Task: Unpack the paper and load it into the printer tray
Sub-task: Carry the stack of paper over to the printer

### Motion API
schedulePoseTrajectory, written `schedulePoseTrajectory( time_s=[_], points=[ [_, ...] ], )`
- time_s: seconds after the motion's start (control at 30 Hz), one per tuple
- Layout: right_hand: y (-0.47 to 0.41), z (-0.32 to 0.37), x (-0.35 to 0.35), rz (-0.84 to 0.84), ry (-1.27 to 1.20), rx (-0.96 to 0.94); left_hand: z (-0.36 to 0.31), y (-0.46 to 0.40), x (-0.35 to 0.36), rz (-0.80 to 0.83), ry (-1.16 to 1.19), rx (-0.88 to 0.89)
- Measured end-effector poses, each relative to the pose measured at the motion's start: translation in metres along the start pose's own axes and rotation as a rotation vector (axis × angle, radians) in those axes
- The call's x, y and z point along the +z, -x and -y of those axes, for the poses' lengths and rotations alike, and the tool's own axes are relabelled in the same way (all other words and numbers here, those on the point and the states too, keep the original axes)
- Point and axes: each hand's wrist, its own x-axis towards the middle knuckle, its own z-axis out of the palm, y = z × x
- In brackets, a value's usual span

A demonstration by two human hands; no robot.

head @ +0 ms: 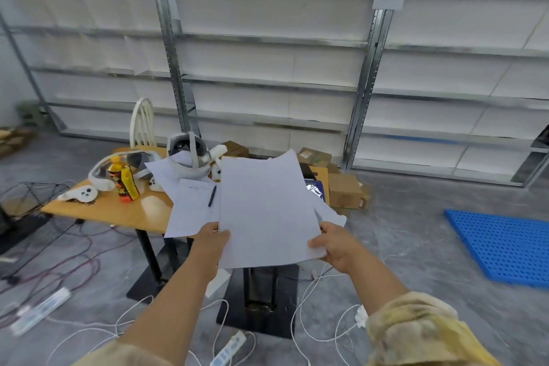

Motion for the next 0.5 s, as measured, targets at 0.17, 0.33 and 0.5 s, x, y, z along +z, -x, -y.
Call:
schedulePoseTrajectory(
  time_s=[0.17,0.33,0.5],
  points=[
    [-0.005,0.007,0.024,0.037,0.012,-0.032,-0.009,-0.001,-0.024,-0.06,-0.017,0.033],
    [-0.012,0.01,0.048,0.049,0.053,-0.09,-0.01,0.001,-0.049,-0.106,0.005,0.045],
    [-0.015,0.015,0.078,0.126,0.07,-0.136,-0.01,0.008,-0.077,-0.169,0.05,0.056]
  ],
)
